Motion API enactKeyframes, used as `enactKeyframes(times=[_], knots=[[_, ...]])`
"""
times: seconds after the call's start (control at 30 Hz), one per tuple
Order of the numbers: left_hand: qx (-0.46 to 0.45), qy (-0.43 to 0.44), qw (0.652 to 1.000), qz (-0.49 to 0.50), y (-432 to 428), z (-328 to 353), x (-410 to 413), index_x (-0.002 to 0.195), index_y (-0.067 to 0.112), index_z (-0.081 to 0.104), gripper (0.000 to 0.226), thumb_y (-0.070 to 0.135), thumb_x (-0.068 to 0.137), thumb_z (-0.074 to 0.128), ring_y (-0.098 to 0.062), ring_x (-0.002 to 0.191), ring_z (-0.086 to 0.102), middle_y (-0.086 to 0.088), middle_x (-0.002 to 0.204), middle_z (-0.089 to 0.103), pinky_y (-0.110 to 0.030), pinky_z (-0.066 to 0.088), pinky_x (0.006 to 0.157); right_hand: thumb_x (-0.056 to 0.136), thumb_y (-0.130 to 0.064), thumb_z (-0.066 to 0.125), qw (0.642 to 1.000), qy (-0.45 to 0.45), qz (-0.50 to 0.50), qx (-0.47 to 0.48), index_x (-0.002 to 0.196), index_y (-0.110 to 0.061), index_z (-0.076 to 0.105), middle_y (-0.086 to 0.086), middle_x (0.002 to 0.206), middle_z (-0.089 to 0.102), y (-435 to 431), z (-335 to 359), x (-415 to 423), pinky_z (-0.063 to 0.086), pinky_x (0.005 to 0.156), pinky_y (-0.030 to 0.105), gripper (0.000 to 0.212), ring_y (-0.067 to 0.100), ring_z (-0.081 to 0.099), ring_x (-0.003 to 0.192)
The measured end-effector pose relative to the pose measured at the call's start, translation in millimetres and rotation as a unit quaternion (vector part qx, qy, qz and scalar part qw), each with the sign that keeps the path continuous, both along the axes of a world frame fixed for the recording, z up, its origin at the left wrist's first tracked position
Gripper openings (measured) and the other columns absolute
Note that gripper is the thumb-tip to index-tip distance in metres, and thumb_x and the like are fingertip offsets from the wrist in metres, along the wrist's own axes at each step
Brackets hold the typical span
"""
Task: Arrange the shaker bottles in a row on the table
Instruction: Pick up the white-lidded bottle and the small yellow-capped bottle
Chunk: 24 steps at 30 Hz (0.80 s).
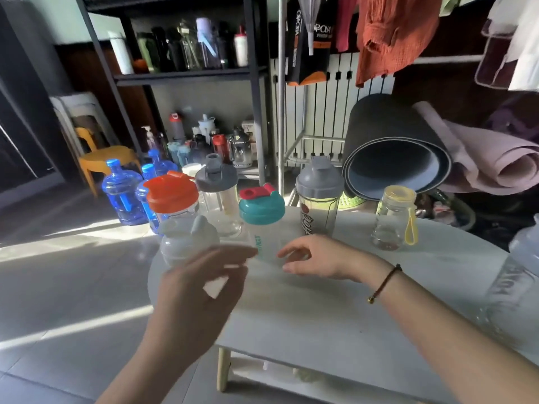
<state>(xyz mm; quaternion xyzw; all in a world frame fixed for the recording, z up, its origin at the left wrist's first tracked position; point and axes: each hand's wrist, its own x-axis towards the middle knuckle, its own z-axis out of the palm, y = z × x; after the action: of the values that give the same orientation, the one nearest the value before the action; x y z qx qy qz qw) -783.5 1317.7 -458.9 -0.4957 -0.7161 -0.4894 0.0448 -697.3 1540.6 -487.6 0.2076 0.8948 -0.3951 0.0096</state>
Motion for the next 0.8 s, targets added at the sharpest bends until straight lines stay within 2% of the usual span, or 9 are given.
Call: enactKeyframes(times=[0.07,0.1,0.2,0.3,0.37,0.43,0.53,0.67,0.8], knots=[[0.046,0.076,0.993,0.083,-6.9,23.3,-13.8,0.096,0.045,0.066,0.02,0.032,0.082,0.062,0.007,0.084,0.063,0.036,0.101,0.065,0.0,0.04,0.076,0.083,-0.033,0.068,1.0,0.005,0.004,-0.003,0.121,-0.024,0.06,-0.004,0.108,0.068,-0.6,-5.5,-0.7,0.044,0.077,0.012,0.04,-0.001,0.058,0.085],[0.063,0.086,0.986,0.125,-10.8,31.9,-26.1,0.101,0.046,0.062,0.025,0.029,0.082,0.066,0.003,0.085,0.059,0.032,0.101,0.063,-0.005,0.041,0.079,0.083,-0.033,0.068,1.0,0.007,0.007,-0.003,0.121,-0.024,0.061,-0.004,0.108,0.068,-1.2,-7.2,-0.9,0.043,0.077,0.01,0.04,-0.003,0.057,0.084],[0.037,0.001,0.973,0.228,-21.9,31.8,-59.4,0.119,0.04,0.059,0.05,0.032,0.074,0.078,-0.019,0.112,0.053,0.004,0.127,0.052,-0.035,0.044,0.096,0.083,-0.034,0.068,1.0,0.011,0.013,0.004,0.12,-0.026,0.061,-0.006,0.108,0.069,-2.4,-8.1,-1.2,0.042,0.076,0.008,0.038,-0.002,0.057,0.086],[-0.017,-0.075,0.969,0.235,-23.7,1.8,-58.8,0.132,0.046,0.047,0.082,0.064,0.055,0.071,-0.023,0.124,0.048,0.011,0.129,0.039,-0.05,0.043,0.103,0.082,-0.037,0.067,0.999,0.024,0.018,0.012,0.12,-0.028,0.061,-0.009,0.108,0.069,-1.1,-8.0,-4.3,0.042,0.077,0.011,0.039,-0.005,0.055,0.084],[-0.026,-0.089,0.974,0.206,-17.6,-17.7,-53.9,0.136,0.052,0.038,0.091,0.069,0.051,0.066,-0.023,0.127,0.046,0.014,0.129,0.036,-0.052,0.043,0.104,0.082,-0.037,0.067,0.999,0.028,0.022,0.017,0.12,-0.029,0.061,-0.011,0.108,0.068,-0.7,-8.4,-6.2,0.042,0.079,0.014,0.039,-0.007,0.054,0.082],[-0.033,-0.094,0.977,0.19,-8.9,-32.9,-54.8,0.14,0.053,0.032,0.099,0.066,0.052,0.076,-0.024,0.13,0.044,0.008,0.135,0.038,-0.051,0.042,0.104,0.082,-0.036,0.067,0.999,0.031,0.022,0.01,0.12,-0.028,0.061,-0.012,0.105,0.068,-0.8,-9.4,-6.6,0.042,0.078,0.013,0.039,-0.007,0.054,0.08],[-0.036,-0.082,0.976,0.197,2.4,-47.5,-57.1,0.143,0.05,0.028,0.101,0.047,0.06,0.084,-0.023,0.131,0.042,-0.001,0.145,0.038,-0.041,0.04,0.103,0.082,-0.034,0.068,0.999,0.029,0.023,-0.009,0.119,-0.027,0.061,-0.011,0.104,0.068,-1.3,-11.8,-3.6,0.044,0.08,0.014,0.038,-0.005,0.056,0.081],[-0.017,-0.062,0.972,0.226,12.4,-62.3,-63.3,0.145,0.043,0.026,0.102,0.031,0.063,0.087,-0.026,0.134,0.039,-0.005,0.15,0.037,-0.043,0.039,0.099,0.082,-0.036,0.068,0.999,0.025,0.014,-0.017,0.117,-0.028,0.062,-0.01,0.104,0.068,-0.7,-15.2,6.0,0.045,0.083,0.016,0.036,0.001,0.059,0.088],[0.001,-0.032,0.966,0.255,21.5,-73.5,-68.0,0.142,0.036,0.032,0.096,0.023,0.064,0.087,-0.03,0.126,0.044,-0.011,0.141,0.046,-0.045,0.042,0.087,0.081,-0.039,0.067,1.0,0.028,-0.006,-0.005,0.116,-0.03,0.063,-0.01,0.106,0.068,-1.4,-20.1,20.4,0.044,0.083,0.016,0.036,0.002,0.059,0.09]])
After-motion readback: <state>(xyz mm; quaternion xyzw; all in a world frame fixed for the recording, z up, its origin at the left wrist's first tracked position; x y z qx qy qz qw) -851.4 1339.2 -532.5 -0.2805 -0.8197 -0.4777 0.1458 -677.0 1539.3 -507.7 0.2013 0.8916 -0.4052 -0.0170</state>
